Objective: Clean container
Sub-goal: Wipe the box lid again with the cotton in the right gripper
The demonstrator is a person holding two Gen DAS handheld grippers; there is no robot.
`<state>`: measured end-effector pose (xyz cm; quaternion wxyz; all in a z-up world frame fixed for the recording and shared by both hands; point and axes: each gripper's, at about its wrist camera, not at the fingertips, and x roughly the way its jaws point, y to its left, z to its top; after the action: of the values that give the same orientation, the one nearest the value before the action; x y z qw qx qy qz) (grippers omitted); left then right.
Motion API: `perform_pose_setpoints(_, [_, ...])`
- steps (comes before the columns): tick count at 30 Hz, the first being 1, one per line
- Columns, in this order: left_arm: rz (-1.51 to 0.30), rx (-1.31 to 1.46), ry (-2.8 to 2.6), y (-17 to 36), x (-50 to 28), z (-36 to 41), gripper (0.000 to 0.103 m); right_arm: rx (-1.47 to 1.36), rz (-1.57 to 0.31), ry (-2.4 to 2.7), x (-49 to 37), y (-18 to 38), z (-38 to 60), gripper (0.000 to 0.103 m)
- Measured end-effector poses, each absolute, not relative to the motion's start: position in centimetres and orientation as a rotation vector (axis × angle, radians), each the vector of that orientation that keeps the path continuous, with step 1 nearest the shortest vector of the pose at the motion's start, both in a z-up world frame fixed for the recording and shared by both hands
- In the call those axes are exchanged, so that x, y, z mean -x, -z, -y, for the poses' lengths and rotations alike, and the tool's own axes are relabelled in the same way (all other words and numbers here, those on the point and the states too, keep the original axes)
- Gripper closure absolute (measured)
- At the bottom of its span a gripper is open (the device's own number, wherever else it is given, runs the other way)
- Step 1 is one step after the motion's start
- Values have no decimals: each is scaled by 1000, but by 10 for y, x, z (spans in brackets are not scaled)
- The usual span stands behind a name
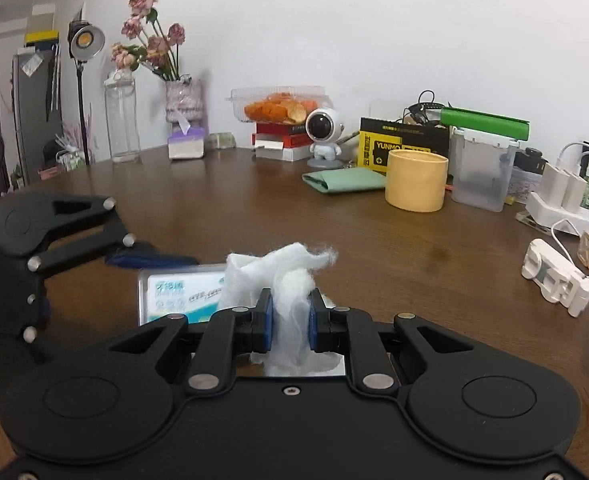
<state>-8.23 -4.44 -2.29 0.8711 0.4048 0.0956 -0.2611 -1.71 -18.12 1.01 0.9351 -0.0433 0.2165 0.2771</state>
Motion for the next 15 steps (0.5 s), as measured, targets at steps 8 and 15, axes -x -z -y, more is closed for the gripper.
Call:
perform_pose_setpoints(8, [-201, -846, 546, 23, 84, 44, 46, 155, -430, -786, 40, -17, 165, 86])
perform_pose_setpoints(15, [-199, -847, 545, 23, 85, 44, 46, 93, -452, -636, 24, -14, 180, 86])
